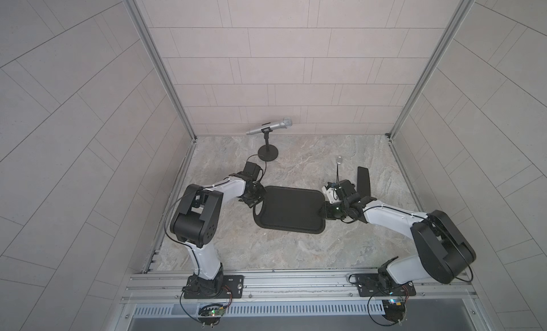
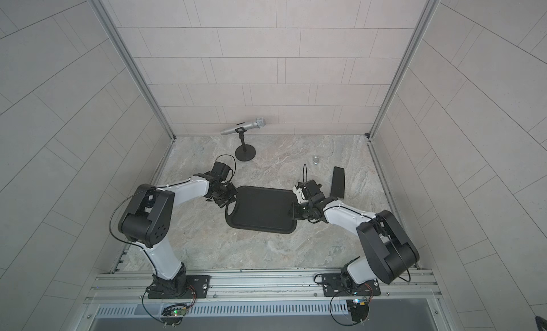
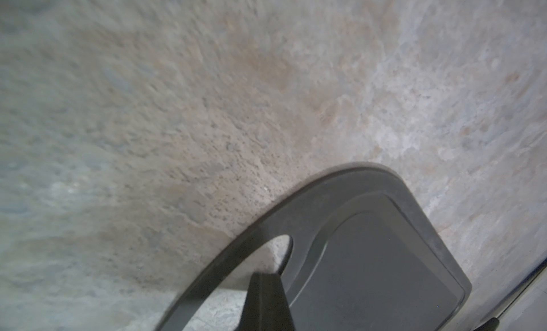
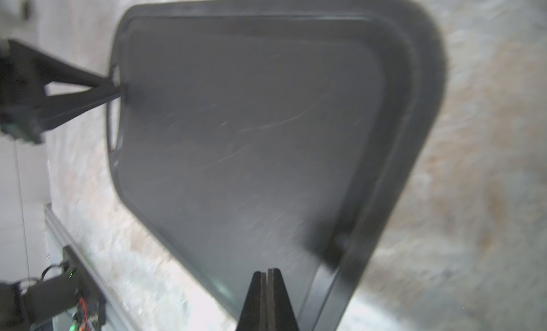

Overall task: Align the knife with the edge of the cutting board
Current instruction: Adjust the work surface at the center of the board.

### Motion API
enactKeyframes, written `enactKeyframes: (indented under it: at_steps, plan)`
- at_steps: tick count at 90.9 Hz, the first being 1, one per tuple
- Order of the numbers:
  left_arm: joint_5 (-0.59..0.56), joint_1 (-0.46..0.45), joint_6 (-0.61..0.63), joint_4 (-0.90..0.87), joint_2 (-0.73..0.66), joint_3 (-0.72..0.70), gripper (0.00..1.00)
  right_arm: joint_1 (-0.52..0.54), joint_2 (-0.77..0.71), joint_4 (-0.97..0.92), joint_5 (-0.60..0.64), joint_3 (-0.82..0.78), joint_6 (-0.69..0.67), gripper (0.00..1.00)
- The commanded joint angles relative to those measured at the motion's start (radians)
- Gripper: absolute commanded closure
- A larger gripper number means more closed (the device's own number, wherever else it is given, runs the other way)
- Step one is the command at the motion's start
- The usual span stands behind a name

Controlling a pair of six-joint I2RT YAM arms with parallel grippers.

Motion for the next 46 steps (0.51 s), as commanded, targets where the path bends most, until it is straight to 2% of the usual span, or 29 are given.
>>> enactKeyframes:
  at_steps: [1,28,46]
  plan:
    - [-0.003,-0.011,-0.008,-0.075,0.027,-0.049,1.00,0.086,-0.068,-0.092,0.053,-0.021,-0.008,1.00]
    - [0.005,-0.011,-0.013,-0.069,0.013,-0.073,1.00,0.279,-0.136,-0.144,0.236,-0.100,0.054,1.00]
    - [0.011,-0.011,-0.013,-0.069,-0.001,-0.080,1.00,0.316,-0.126,-0.121,0.258,-0.139,0.078,1.00]
